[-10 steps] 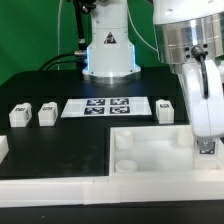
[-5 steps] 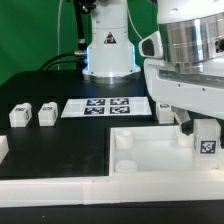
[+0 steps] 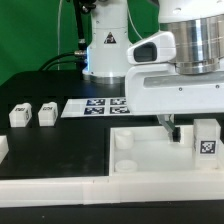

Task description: Assemble one leg

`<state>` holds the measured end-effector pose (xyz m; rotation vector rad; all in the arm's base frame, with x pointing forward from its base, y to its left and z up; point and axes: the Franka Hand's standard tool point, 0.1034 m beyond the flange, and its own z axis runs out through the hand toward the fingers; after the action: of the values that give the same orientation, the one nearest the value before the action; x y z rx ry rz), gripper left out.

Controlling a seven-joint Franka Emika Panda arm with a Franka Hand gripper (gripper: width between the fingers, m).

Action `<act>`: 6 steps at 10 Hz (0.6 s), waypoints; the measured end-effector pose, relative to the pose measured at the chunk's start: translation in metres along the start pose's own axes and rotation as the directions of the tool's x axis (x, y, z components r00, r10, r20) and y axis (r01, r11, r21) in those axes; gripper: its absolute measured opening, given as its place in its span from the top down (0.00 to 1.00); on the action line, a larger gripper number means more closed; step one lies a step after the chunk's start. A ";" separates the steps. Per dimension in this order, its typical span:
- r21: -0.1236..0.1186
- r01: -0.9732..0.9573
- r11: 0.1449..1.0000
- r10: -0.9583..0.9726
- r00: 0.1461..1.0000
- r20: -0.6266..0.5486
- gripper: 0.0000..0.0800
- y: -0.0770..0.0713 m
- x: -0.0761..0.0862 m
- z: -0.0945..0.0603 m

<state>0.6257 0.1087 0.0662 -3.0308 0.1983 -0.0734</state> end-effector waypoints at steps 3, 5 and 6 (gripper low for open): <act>0.001 -0.074 0.997 0.074 0.997 0.000 0.54 0.000 0.000 0.000; 0.005 -0.270 0.963 0.270 0.963 0.002 0.64 0.000 0.000 0.000; 0.004 -0.401 0.916 0.401 0.916 0.003 0.64 0.000 0.000 0.000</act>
Offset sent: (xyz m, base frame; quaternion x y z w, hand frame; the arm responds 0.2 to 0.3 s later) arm 0.0000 0.0000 0.0000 0.0000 0.0000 0.0000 1.0000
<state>0.6253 0.1089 0.0657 -2.9148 0.8119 -0.0368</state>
